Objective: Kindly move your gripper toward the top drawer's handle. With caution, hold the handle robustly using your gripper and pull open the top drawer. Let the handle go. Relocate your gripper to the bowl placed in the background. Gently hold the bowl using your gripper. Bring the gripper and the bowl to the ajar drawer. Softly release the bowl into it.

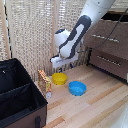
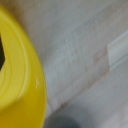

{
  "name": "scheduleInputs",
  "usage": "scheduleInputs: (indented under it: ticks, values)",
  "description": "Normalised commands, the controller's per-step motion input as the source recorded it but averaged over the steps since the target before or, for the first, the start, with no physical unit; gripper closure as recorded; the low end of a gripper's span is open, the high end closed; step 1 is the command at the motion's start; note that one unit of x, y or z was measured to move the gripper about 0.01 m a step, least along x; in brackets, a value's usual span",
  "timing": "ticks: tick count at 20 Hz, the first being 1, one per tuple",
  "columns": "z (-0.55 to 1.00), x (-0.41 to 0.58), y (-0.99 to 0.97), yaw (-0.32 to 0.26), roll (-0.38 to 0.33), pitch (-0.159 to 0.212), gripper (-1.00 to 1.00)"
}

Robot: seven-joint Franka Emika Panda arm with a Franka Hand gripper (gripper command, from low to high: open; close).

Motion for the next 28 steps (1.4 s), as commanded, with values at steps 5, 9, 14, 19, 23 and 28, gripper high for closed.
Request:
scheduleInputs:
  ticks: [5,9,14,19,23,28]
  values:
    - [-0.36,0.1,-0.05,-0.092,0.009,0.085,-1.0]
    - [-0.05,0.0,-0.03,0.001,0.011,0.03,1.0]
    - [0.0,0.0,0.0,0.008,0.0,0.0,1.0]
    - [0.0,0.032,0.07,-0.012,0.0,-0.015,1.0]
    - [0.0,0.0,0.0,-0.038,0.0,-0.069,1.0]
    - [0.02,0.0,0.0,-0.061,0.015,-0.023,1.0]
